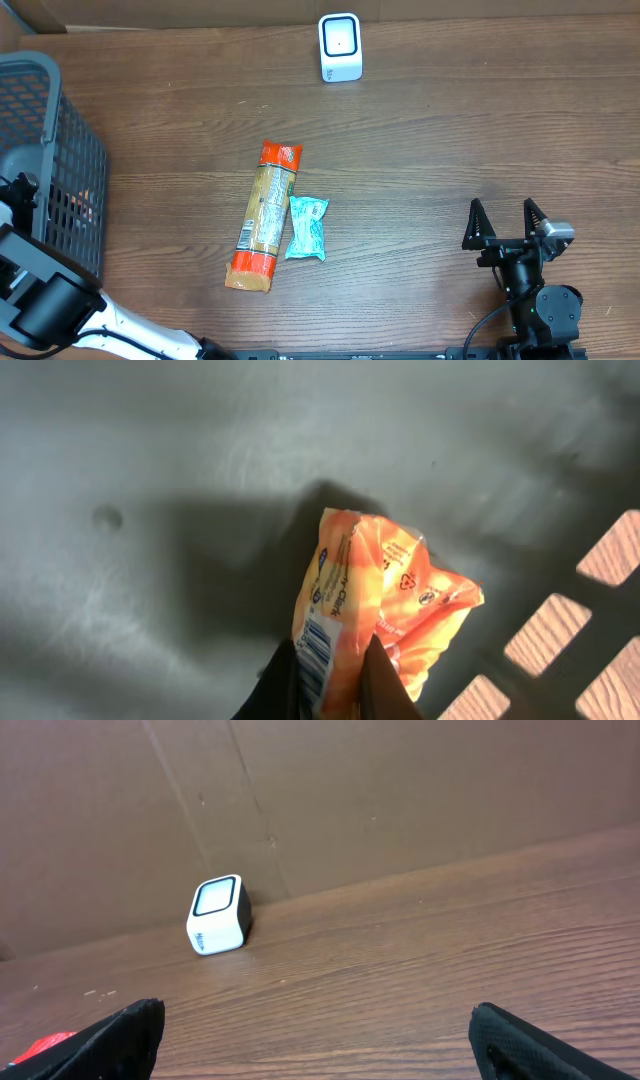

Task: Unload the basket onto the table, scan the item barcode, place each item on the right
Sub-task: 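Reach the left gripper into the basket and grasp the small orange box, then place the small orange box on the table right of the pouch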

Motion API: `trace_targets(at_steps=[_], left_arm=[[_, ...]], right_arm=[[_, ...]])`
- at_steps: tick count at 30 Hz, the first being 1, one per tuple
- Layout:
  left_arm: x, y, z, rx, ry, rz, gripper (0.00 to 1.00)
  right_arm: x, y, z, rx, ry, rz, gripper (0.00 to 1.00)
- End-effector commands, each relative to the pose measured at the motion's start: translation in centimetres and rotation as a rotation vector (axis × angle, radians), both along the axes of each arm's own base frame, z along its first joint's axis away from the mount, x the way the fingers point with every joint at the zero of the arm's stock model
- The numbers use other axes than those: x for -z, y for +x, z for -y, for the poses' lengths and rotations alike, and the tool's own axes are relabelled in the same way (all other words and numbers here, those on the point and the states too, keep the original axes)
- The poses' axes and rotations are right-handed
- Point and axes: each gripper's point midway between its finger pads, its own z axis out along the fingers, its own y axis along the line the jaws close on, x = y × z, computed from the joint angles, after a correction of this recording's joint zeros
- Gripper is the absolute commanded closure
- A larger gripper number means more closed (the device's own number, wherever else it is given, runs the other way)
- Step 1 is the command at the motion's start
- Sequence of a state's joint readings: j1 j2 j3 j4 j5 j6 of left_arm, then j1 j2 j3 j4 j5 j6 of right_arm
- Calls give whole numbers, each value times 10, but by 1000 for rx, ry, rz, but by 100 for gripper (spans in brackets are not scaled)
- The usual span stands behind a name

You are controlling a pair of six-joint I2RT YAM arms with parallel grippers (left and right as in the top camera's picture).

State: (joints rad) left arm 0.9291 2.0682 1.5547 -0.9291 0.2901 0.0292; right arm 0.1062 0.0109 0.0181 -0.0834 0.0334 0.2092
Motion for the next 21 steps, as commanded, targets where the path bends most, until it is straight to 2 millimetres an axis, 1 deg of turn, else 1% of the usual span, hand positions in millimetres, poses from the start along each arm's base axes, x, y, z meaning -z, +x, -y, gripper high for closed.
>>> trace_targets(at_steps=[1,4,8,10,12,15,17,18,19,20,21], left_arm=[[-12,-1,-15,-50,16,-54,96],[-53,9,-26,-86,42,-14,96],[-125,25,-35,-118,95,94,96],[-163,33,-33,-106,120,171,96],[-201,39,-26,-106,129,256,96],[-256,49,-5,-55,146,407,96],[-293,52,17,-6,162,505,96],[-306,53,26,15,166,537,96],[-319,53,38,38,168,571,96],[-337,52,61,80,167,613,96],[-345,50,76,114,164,627,96]], right_arm=[[2,0,0,2,-1,1,0],[2,0,0,2,-1,1,0],[2,0,0,2,-1,1,0],[2,0,0,2,-1,1,0],[2,0,0,2,-1,1,0],[2,0,0,2,-1,1,0],[2,0,0,2,-1,1,0],[2,0,0,2,-1,1,0],[2,0,0,2,-1,1,0],[2,0,0,2,-1,1,0],[2,0,0,2,-1,1,0]])
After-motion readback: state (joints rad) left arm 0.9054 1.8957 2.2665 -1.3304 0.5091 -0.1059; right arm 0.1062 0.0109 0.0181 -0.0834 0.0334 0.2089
